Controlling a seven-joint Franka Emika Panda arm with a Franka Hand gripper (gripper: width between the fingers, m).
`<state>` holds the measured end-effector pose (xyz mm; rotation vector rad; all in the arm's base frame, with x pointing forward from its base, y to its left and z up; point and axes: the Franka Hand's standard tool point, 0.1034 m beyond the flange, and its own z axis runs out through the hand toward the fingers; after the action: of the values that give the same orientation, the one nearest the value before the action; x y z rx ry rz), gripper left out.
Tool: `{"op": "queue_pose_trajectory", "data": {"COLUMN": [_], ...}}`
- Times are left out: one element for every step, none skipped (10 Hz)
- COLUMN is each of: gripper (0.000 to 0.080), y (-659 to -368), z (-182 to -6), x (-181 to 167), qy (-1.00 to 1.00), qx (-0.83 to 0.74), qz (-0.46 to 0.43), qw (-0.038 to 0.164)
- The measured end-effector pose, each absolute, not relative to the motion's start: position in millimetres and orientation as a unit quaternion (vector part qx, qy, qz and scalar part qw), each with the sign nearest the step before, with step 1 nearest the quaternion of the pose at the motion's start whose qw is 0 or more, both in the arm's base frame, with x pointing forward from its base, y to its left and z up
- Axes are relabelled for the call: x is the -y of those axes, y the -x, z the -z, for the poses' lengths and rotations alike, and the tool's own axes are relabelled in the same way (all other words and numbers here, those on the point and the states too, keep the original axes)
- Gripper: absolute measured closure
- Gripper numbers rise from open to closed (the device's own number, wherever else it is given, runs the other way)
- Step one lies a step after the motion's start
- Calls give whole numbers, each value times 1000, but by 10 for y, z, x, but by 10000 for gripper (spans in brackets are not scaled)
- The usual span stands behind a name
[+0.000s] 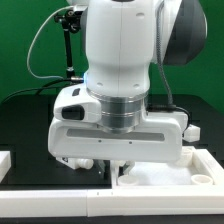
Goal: Assemble one leg
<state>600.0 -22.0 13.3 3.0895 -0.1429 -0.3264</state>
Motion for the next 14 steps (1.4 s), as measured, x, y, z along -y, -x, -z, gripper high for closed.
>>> {"op": "queue_pose_trajectory", "data": {"gripper": [467, 284, 284, 174, 157, 157, 151, 151, 150, 150, 150, 150, 150, 150], "y": [-6008, -5966, -5863, -5737, -5515, -5433, -5463, -5442, -5364, -5238, -5077, -4821, -4612, -4554], "z": [-167, -327, -508, -697, -853, -906, -875, -861, -857, -850, -872, -916, -873, -856], "x": [212, 185, 197, 244, 299, 317, 316, 314, 332, 439, 571, 647, 685, 695], "qy": [-994, -995, -995, -994, -991, -988, -987, -986, -980, -965, -950, -924, -903, -896], "qx": [37, 21, 26, 33, 53, 68, 67, 67, 71, 104, 148, 196, 226, 227], "qz": [102, 97, 99, 100, 121, 142, 143, 151, 187, 241, 276, 327, 361, 378], "qw": [15, 10, 4, 0, -4, -4, -3, -3, -5, -4, -10, -33, -55, -57]}}
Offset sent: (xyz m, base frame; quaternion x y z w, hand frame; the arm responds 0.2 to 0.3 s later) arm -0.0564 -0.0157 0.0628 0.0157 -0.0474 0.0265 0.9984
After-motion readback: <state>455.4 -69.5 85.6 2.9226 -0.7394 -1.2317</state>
